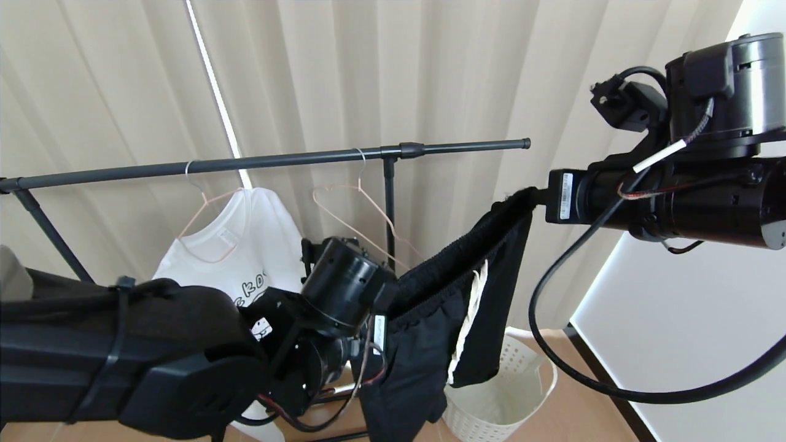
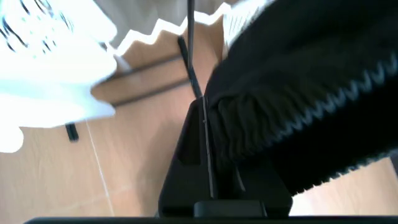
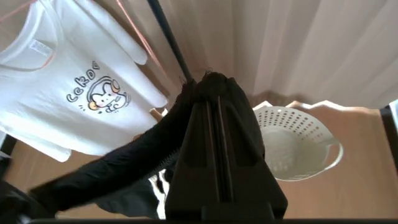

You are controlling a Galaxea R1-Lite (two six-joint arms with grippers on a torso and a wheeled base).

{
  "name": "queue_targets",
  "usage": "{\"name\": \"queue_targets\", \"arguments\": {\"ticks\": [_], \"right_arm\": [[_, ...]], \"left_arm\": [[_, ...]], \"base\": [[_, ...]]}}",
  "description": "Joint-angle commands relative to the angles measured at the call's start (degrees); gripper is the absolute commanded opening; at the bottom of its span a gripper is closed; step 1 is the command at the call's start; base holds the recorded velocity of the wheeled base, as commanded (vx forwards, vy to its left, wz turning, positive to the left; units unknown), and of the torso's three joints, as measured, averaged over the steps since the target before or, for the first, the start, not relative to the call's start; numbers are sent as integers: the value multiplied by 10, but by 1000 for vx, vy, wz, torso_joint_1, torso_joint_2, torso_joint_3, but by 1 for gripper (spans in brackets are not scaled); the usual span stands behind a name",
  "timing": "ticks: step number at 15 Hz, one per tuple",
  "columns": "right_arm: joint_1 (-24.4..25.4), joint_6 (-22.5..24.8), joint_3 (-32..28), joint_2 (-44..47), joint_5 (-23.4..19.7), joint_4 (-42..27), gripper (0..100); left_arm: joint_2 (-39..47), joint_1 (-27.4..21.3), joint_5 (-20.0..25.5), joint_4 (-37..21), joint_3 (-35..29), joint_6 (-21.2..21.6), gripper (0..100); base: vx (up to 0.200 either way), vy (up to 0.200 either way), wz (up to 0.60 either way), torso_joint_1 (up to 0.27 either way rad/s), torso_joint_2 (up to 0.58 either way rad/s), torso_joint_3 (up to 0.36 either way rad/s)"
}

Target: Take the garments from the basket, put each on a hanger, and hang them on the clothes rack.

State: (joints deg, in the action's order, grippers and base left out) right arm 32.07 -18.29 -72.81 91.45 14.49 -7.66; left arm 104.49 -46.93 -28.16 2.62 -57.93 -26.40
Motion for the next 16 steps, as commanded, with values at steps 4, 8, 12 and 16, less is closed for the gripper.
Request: {"name": "queue_targets", "arguments": {"ticks": [4,8,12,16], "right_arm": [[48,17,-16,-4,-2,-141,0],[62,-26,-52,7,-7,-139,0],[61,-103,-93,31,1,-139,0],[11,-100,-104,42,3,-140,0]], "left_arm": [[-30,76,43,-56,-155,34,0],[-39,110,101,-117,-205,34,0],[-51,142,111,-166,-234,33,0],[-84,177,108,-173,-200,34,0]], "base": [[0,0,0,0,0,0],[0,0,0,0,0,0],[0,0,0,0,0,0],[0,0,0,0,0,0]]}}
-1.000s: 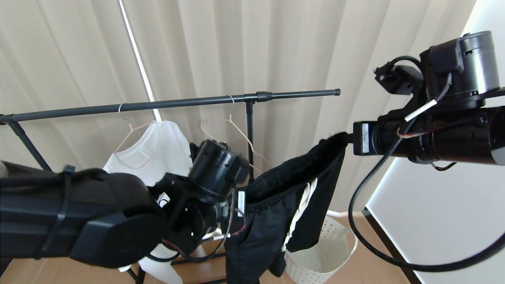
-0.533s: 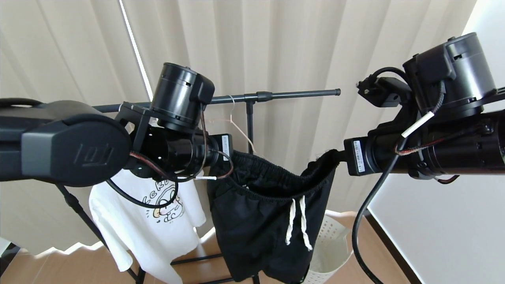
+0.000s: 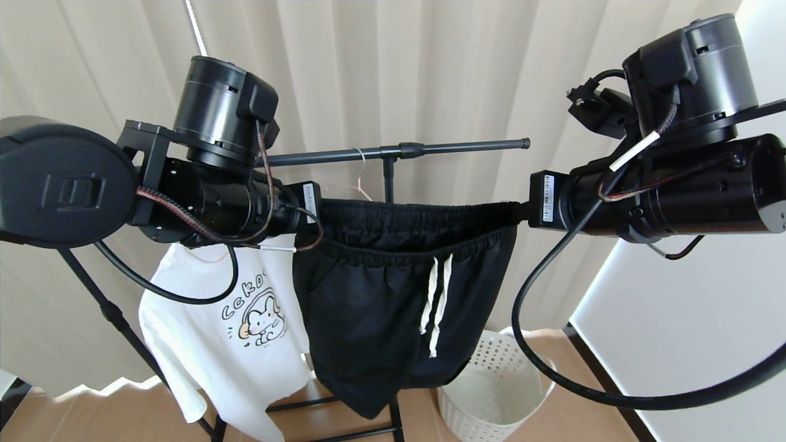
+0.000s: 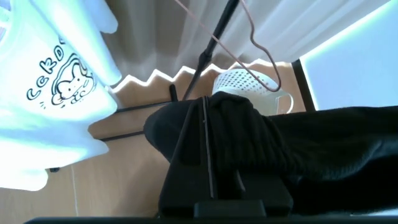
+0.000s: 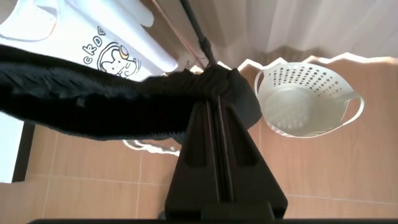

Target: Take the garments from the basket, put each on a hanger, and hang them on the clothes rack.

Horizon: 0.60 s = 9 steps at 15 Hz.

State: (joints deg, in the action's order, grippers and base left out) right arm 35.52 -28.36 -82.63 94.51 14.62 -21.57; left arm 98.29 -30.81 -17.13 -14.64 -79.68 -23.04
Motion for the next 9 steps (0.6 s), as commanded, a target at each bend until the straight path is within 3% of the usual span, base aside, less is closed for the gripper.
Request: {"name": "queue_targets", "arguments": {"ticks": [1,5,9], "right_arm": [[-33,1,-9,12,1,-1,0],[-76,16,-17,12,1,-1,0],[-66,38,-1,2,1,-9,0]], "left_arm": [[-27,21,-2,0,26,0,0],[-38,38,-4,2,62,1,0],[-35,35,-3,5,60,5,0]], "base": [[0,0,0,0,0,0],[0,0,0,0,0,0],[0,0,0,0,0,0]]}}
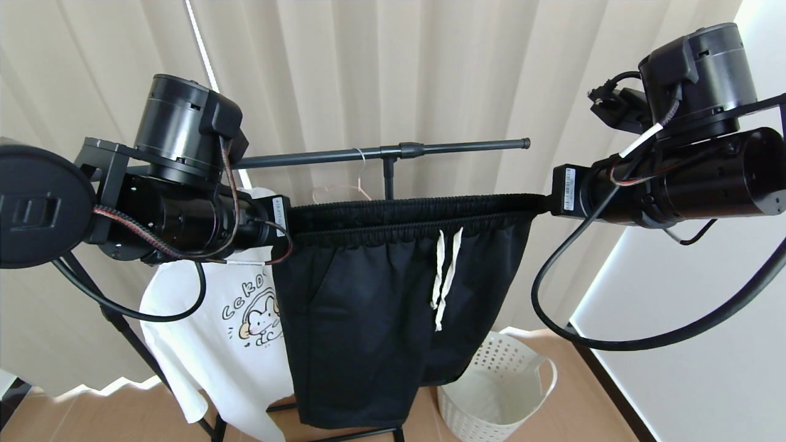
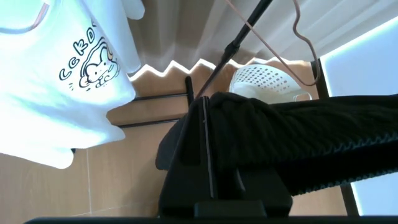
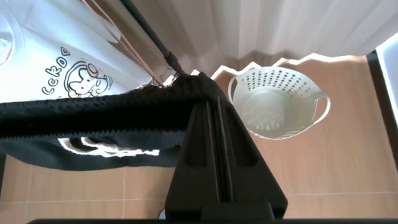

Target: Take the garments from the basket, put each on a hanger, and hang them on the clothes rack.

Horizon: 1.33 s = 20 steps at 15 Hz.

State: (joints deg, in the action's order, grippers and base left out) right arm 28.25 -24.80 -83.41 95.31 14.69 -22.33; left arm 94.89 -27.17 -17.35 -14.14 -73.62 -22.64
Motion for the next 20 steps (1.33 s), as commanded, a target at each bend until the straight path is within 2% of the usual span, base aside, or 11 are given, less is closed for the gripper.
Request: {"name": "queue_targets", "arguments": {"ticks": [1,4,5,6,10,12,15,17,20], "right_arm": [[19,14,19,-15,1,-2,0],[54,74,63,-43,0,-21,0],[64,81,69,-50,0,-27,0],[108,93,84,-64,0,-45,0],[203,97,107,-63,-3,-58,0],[236,92,107,-57,-5,-56,0],[297,30,103,-20,-9,-30,0],[322,-2,106,8,-11,31,0],[336,-49,103,35,-23,78,0]], "left_arm": [[4,-4,1,2,-3,8,0],[50,-7,5,31,-53,32,0],[61,-8,6,31,-70,34,0],[95,-20,12,31,-120,34,0],[152,-45,52,31,-224,34,0],[166,-52,76,31,-254,34,0],[180,-70,108,31,-288,34,0],[181,-77,119,31,-295,34,0],[180,-82,121,31,-294,33,0]], "base": [[0,0,0,0,0,0],[0,0,0,0,0,0],[0,0,0,0,0,0],[0,0,0,0,0,0],[0,0,0,0,0,0],[0,0,0,0,0,0],[0,0,0,0,0,0],[0,0,0,0,0,0],[0,0,0,0,0,0]]}}
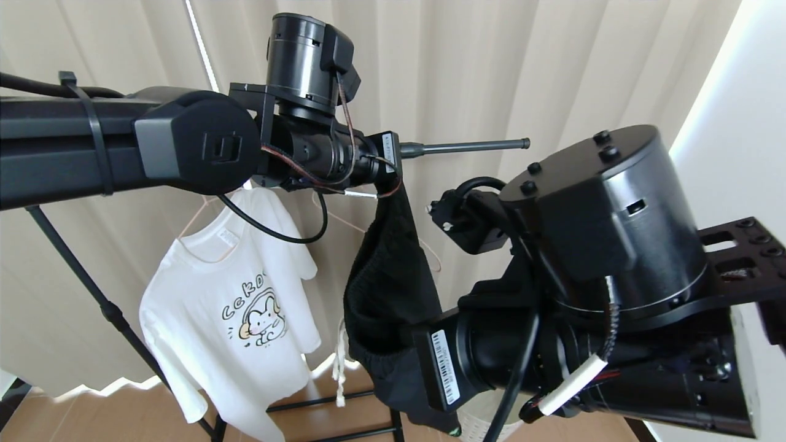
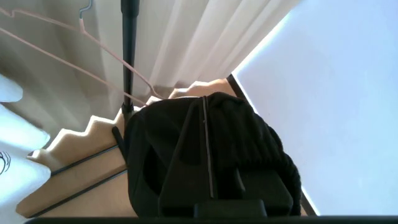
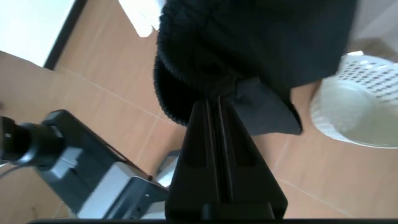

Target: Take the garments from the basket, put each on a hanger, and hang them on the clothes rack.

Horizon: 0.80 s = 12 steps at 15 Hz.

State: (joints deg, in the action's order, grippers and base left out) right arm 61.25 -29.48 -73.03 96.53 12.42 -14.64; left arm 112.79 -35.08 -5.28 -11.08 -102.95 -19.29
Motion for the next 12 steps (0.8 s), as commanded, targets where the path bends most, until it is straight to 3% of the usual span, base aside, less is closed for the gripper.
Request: {"name": "queue_targets", "arguments": {"ticks": [1,5,7,9,12], "right_arm": [[5,-4,-1,23,-4,2,0],[-10,14,3,15,3,-17,0],[-63,65,3,-5,4,-56,0],[-117,100,1,-19,12,-81,0],[-185,109,-26,17,45,-54,0]], "left_arm": [[0,-2,0,0,-1,-1,0],[-1,1,-4,-6,4,-2,0],[-10,12,-10,-20,7,-6,0],[-22,27,-11,-69,2,-20,0],[-50,38,-54,-147,30,-51,0]], "base": [[0,0,0,0,0,0],[0,0,0,0,0,0],[0,0,0,0,0,0],[0,0,0,0,0,0],[0,0,0,0,0,0]]}}
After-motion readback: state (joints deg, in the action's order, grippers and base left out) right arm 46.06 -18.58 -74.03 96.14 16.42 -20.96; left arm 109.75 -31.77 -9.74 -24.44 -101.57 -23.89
